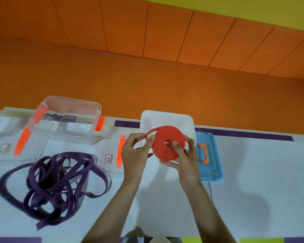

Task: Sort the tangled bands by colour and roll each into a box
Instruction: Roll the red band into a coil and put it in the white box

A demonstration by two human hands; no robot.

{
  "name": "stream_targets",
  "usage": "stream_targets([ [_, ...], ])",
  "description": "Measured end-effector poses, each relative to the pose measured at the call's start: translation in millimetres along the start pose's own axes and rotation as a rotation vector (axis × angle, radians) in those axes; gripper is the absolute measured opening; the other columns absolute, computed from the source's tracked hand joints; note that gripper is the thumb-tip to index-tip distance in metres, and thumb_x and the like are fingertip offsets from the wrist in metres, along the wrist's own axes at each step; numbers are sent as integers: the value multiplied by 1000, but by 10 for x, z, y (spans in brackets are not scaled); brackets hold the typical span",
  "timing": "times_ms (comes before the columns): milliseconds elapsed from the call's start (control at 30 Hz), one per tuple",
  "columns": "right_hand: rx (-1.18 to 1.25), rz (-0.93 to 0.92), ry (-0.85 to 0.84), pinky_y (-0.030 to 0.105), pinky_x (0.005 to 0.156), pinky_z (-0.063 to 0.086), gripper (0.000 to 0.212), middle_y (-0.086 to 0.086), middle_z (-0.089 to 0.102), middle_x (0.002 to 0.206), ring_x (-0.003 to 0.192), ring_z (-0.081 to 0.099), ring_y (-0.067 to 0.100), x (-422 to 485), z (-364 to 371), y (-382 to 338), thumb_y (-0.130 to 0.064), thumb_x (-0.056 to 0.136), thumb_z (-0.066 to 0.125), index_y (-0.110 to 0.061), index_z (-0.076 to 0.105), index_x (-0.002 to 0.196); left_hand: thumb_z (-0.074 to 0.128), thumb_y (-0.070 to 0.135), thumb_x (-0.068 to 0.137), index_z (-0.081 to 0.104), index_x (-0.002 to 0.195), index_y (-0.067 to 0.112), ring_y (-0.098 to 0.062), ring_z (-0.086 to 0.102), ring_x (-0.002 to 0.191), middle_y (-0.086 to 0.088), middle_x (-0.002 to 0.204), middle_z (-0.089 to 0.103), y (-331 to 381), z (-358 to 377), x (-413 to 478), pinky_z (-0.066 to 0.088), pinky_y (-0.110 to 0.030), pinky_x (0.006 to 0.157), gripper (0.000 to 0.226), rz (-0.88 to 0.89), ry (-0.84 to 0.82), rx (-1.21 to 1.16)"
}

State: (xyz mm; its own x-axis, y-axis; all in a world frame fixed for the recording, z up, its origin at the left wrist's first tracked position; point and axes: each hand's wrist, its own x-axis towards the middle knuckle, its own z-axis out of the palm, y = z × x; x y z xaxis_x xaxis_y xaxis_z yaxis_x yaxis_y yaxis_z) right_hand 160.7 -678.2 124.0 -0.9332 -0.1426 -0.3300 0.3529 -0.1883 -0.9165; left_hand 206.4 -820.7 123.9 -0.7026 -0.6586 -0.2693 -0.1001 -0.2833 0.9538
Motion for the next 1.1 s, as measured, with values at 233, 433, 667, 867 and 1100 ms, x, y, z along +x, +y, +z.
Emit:
stream_targets([
  [233, 78, 150, 30, 46, 80, 65, 36, -2, 67, 133, 122, 69, 26, 701, -38, 66, -26, 95, 77, -36, 62, 126, 91, 13, 82, 77, 111, 19, -28, 80, 90, -6, 111, 78, 2, 352, 523, 67, -47, 71, 33, -200, -66, -10],
  [433, -310, 220, 99, 46, 101, 57, 25, 7, 69, 123, 119, 66, 29, 1552, -238, 142, -22, 98, 74, -17, 63, 120, 91, 7, 79, 78, 107, 15, -35, 78, 98, -12, 111, 76, -305, 721, 1050, 67, -51, 72, 32, -236, -55, 104],
  [667, -762, 281, -44, 51, 103, 55, 30, 11, 68, 116, 108, 64, 30, 2217, -418, 411, -16, 104, 59, -3, 64, 130, 92, 7, 77, 77, 98, 15, -40, 76, 100, -14, 102, 79, -902, 988, 1671, 63, -60, 85, 27, -363, -34, 270],
  [867, -782, 428, -44, 58, 97, 57, 28, 15, 67, 104, 108, 68, 42, 2493, -498, 743, -17, 102, 59, 1, 69, 122, 86, 5, 85, 70, 105, 15, -39, 73, 105, -16, 114, 74, -1273, 1109, 1980, 65, -55, 82, 27, -539, -48, 332],
  [1100, -803, 521, -58, 57, 101, 55, 23, 23, 70, 112, 101, 66, 35, 2667, -483, 976, -28, 105, 57, -8, 67, 106, 80, 0, 88, 69, 122, 7, -39, 68, 116, -17, 121, 74, -1605, 1253, 2098, 56, -58, 103, 36, -534, 54, 374],
])
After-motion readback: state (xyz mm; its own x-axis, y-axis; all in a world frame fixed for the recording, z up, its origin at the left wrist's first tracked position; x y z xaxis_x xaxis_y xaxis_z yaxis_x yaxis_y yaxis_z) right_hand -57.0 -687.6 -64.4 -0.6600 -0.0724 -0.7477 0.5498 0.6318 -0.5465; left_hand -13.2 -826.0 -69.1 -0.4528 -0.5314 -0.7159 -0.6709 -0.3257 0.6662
